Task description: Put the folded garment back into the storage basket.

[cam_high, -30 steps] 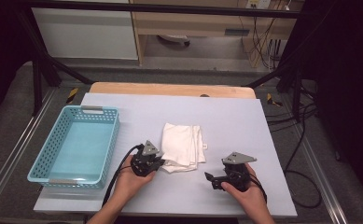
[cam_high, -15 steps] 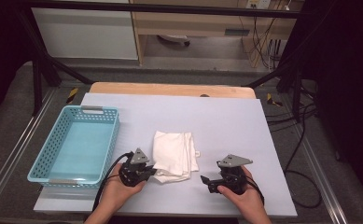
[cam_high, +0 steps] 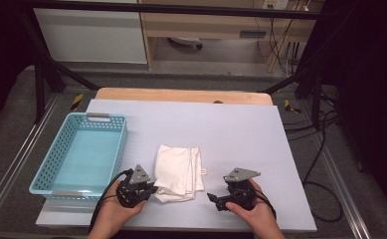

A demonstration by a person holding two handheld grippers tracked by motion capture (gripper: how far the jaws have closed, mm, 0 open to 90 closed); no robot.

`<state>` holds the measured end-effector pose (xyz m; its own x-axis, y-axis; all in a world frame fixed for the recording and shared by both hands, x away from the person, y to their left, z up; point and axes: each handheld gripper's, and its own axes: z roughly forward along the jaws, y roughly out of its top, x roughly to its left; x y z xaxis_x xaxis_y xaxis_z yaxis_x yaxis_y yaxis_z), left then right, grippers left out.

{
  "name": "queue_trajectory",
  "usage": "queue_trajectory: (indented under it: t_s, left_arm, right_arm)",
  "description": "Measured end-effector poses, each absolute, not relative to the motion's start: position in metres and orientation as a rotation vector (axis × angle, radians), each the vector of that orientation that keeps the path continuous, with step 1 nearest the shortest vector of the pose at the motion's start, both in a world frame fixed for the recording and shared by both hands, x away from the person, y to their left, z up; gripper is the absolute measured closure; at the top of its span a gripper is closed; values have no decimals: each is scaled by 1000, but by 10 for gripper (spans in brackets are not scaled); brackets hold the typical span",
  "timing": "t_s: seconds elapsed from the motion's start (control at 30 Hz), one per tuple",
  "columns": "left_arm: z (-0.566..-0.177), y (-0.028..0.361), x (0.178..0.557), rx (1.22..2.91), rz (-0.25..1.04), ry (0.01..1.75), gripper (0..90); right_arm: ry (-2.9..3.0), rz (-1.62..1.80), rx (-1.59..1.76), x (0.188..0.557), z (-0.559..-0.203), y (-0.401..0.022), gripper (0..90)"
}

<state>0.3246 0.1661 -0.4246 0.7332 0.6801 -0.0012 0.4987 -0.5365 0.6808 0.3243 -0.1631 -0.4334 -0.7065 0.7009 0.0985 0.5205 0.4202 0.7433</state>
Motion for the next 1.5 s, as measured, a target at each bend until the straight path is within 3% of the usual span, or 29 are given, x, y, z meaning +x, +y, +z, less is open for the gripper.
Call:
queue_trajectory:
  t_s: [0.27, 0.57, 0.7, 0.87, 1.13, 1.23, 1.33, 1.37, 1.5]
  left_arm:
    - [-428, 162, 322, 2276, 366, 872, 809]
    - [-426, 160, 321, 2170, 366, 869, 423]
    - [-426, 152, 321, 2168, 387, 840, 331]
    - [-425, 148, 322, 2150, 404, 839, 254]
    - [-422, 151, 323, 2109, 444, 870, 240]
    - [-423, 154, 325, 2108, 446, 885, 240]
    - [-422, 157, 327, 2094, 449, 900, 239]
    - [-422, 157, 327, 2088, 447, 904, 239]
    - [-422, 158, 329, 2080, 438, 916, 239]
  right_arm:
    - [2471, 1170, 1051, 323, -434, -157, 184]
    - [2505, 1148, 1027, 323, -440, -147, 214]
    - [2529, 1131, 1000, 324, -443, -142, 222]
    - [2568, 1090, 962, 325, -448, -133, 232]
    - [2568, 1084, 930, 329, -455, -107, 238]
    - [2533, 1054, 890, 329, -455, -96, 352]
    - [2534, 1096, 861, 329, -455, -95, 538]
    - [2534, 1096, 861, 329, -455, -95, 538]
    - [2521, 1116, 872, 331, -456, -99, 680]
